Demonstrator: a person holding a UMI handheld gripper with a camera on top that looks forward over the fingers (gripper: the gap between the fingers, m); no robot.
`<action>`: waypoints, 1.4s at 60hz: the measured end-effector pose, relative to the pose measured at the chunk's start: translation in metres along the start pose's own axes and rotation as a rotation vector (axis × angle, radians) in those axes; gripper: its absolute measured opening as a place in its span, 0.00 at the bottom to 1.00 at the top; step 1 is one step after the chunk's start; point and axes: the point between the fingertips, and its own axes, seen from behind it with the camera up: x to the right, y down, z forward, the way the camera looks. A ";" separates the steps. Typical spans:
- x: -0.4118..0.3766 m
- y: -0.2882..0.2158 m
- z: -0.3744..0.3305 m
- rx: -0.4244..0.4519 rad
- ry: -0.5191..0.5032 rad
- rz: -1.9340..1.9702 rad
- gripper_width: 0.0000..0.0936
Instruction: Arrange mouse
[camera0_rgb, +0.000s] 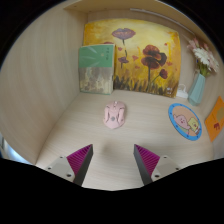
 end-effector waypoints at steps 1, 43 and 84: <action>0.000 -0.007 0.007 0.002 0.007 0.007 0.88; 0.017 -0.092 0.137 -0.042 0.120 0.135 0.46; 0.206 -0.304 -0.036 0.300 0.184 0.082 0.39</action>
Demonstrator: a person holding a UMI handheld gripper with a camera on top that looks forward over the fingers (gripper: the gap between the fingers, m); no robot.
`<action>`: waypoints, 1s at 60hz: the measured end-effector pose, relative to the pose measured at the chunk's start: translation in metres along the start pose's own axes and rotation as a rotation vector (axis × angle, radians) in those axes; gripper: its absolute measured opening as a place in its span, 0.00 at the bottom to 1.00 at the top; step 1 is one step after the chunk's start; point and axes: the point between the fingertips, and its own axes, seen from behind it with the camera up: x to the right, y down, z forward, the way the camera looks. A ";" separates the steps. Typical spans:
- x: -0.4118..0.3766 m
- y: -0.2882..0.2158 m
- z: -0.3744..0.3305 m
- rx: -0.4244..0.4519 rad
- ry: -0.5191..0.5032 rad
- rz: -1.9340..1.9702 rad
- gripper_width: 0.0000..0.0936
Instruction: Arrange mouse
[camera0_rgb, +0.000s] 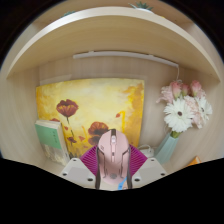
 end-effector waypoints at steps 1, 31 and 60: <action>0.011 -0.001 -0.002 0.002 0.006 0.000 0.39; 0.142 0.257 0.069 -0.412 0.005 0.024 0.39; 0.142 0.242 0.064 -0.421 0.053 0.021 0.92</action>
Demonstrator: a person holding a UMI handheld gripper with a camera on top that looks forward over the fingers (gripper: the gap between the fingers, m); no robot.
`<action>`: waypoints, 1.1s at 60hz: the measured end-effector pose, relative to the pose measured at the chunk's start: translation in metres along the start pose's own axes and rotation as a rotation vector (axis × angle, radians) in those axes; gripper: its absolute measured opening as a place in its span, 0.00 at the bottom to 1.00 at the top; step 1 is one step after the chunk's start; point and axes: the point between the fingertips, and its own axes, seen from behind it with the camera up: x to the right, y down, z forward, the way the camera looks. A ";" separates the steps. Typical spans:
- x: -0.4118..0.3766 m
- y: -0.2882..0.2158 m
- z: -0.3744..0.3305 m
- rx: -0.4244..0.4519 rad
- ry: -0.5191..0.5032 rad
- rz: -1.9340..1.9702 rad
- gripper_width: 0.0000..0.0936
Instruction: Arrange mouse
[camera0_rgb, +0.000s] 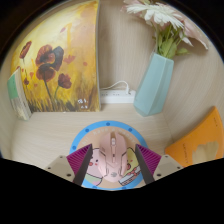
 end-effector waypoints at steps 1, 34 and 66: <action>-0.002 -0.004 -0.004 0.011 -0.004 0.004 0.92; -0.134 -0.013 -0.235 0.205 -0.029 0.040 0.93; -0.193 0.038 -0.321 0.271 -0.024 0.010 0.93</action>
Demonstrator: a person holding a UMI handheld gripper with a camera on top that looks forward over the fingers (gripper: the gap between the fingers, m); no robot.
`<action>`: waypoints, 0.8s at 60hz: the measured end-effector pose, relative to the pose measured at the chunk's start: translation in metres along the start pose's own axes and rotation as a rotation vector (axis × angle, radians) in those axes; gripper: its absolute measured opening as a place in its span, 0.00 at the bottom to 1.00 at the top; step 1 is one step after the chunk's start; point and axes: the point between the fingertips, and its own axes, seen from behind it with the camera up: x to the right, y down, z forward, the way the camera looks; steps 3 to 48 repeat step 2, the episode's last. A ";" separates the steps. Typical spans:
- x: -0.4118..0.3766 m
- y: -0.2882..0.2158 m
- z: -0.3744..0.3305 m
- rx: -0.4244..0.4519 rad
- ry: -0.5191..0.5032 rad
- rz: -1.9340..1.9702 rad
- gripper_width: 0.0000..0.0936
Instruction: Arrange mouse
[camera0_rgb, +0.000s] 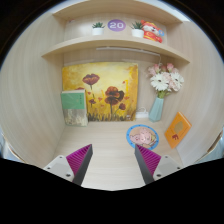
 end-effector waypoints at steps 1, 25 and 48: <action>-0.001 0.001 -0.001 0.000 -0.001 -0.001 0.92; -0.001 0.002 -0.003 -0.001 -0.002 -0.003 0.92; -0.001 0.002 -0.003 -0.001 -0.002 -0.003 0.92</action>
